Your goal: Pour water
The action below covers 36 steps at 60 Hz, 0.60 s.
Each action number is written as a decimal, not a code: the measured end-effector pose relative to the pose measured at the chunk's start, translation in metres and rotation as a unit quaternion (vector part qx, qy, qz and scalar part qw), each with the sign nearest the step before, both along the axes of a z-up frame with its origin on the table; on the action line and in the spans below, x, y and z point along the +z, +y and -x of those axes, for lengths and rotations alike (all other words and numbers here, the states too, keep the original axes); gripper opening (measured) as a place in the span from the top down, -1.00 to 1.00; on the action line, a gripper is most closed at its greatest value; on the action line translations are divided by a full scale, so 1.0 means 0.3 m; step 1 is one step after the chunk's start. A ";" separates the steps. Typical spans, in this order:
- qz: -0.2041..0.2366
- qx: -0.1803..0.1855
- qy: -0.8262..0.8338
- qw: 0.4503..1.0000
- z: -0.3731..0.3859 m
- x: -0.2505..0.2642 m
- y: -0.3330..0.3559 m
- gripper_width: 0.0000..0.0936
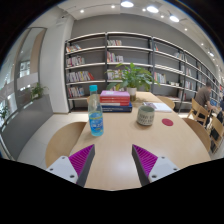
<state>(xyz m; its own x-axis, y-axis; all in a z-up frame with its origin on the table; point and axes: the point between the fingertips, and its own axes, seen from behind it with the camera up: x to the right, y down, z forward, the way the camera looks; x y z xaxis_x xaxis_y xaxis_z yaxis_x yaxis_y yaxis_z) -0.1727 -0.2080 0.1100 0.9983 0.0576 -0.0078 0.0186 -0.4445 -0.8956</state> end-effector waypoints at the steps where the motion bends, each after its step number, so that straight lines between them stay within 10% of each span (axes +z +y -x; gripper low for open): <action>1: 0.000 0.004 0.002 1.000 0.021 -0.005 0.017 -0.62; 36: -0.032 0.009 0.016 0.999 0.318 -0.046 0.725 -0.62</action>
<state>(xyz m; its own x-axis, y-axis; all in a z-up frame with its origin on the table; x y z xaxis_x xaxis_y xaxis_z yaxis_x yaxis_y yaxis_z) -0.2682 0.0096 0.0963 0.9964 0.0774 -0.0354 -0.0029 -0.3856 -0.9227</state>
